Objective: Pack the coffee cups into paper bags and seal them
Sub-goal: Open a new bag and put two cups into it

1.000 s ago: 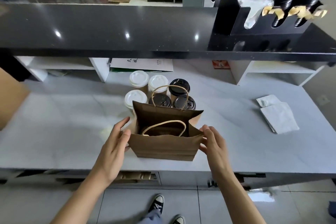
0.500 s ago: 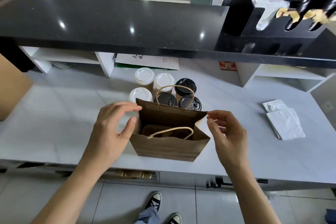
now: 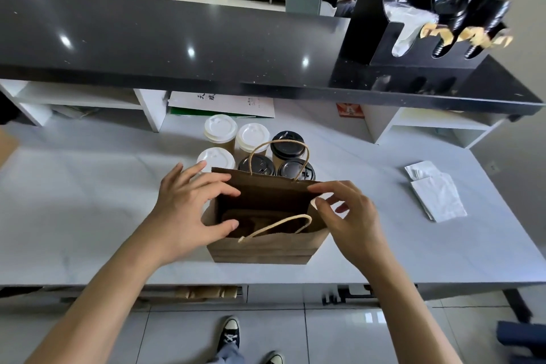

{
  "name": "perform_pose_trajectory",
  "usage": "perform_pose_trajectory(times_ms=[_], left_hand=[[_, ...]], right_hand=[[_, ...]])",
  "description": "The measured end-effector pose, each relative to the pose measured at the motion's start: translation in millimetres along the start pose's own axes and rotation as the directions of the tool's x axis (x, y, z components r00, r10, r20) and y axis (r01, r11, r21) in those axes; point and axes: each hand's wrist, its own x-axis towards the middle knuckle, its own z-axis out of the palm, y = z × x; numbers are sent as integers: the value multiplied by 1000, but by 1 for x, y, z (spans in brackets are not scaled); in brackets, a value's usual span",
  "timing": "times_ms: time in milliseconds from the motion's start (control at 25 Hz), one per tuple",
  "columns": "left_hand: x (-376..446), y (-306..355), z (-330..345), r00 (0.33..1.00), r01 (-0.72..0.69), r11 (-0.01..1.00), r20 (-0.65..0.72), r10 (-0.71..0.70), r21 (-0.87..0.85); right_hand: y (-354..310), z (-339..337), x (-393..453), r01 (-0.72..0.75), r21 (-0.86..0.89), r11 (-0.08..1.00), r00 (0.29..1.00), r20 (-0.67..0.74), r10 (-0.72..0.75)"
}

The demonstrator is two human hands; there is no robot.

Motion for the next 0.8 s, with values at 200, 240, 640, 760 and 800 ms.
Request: perform_pose_trajectory(times_ms=[200,240,640,760,800], left_hand=[[-9,-8,-8,997,59,998,49,-60,26],[-10,-10,-10,996,66,997,51,-68,31],[-5,-26,-19,996,44,995,79,-51,90],[-3,-24,-17,995,24,995,93,-33,100],[-2,-23,-16,995,23,995,94,-31,94]], right_hand=[[-2,6,5,6,58,998,999,-44,-3],[-2,8,7,3,54,999,999,-46,0],[-8,13,16,37,-42,998,999,10,-37],[-13,7,17,-4,15,1000,999,52,3],[-15,5,20,-11,30,999,998,59,9]])
